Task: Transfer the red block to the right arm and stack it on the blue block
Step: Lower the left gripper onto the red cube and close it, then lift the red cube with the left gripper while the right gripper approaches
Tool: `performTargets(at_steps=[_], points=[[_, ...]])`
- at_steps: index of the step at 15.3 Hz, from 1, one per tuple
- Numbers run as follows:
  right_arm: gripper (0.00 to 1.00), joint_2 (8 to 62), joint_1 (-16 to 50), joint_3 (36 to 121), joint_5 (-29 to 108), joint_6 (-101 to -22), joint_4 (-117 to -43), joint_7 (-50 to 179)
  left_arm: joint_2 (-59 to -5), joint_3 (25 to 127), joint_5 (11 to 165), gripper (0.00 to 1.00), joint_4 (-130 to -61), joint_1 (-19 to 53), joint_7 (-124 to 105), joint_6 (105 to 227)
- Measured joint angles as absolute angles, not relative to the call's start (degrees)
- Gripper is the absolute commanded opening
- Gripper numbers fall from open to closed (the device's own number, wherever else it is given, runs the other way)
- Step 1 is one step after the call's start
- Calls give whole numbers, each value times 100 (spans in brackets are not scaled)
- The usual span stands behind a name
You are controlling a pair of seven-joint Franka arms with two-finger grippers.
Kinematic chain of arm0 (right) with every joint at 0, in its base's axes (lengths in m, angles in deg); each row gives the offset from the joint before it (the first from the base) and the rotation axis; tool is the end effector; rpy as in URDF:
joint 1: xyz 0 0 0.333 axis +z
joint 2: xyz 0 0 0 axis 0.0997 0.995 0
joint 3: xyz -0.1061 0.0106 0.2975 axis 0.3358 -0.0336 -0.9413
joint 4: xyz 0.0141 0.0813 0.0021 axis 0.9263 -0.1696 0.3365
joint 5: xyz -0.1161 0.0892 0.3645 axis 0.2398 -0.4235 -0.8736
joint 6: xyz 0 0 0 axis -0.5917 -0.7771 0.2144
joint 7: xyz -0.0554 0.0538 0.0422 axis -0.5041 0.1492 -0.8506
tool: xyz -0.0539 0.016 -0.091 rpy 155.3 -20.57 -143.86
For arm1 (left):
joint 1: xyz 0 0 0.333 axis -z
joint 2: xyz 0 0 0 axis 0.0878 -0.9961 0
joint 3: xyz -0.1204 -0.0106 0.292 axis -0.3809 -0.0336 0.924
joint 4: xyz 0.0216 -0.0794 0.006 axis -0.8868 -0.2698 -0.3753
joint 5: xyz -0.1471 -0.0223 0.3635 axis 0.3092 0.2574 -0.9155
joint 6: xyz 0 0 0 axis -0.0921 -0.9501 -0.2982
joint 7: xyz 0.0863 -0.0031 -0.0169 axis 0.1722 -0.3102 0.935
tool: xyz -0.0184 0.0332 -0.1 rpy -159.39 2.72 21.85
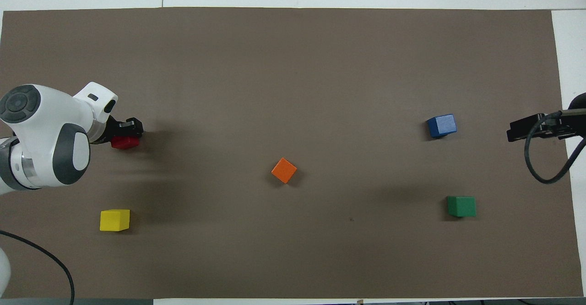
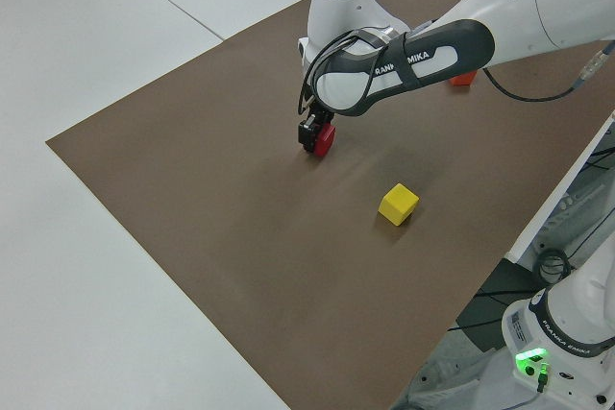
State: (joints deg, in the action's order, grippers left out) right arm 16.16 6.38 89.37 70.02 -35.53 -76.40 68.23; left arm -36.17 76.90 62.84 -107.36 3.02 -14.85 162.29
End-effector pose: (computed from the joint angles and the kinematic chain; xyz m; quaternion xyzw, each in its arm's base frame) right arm 0.5315 -0.0299 0.5791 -0.9991 -0.0073 0.0417 0.0033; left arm 0.5739 -0.0004 0.3026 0.9962 0.0867 -0.0028 0.0014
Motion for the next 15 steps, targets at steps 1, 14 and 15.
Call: performTargets(at_steps=[1,14,15], points=[[100,1615,638,8937,7002,-3553,-7641,6823,-3617,7692,6284,0,-10738,301,-1486,16229],[100,1606,639,8935,6780,-3625,-7644,6823,-3523,7265,8117,0,-8951,416,1430,14202],[100,1605,640,8934,6723,-3626,-7644,6823,-3521,7102,8330,0,-8824,458,1969,14125]])
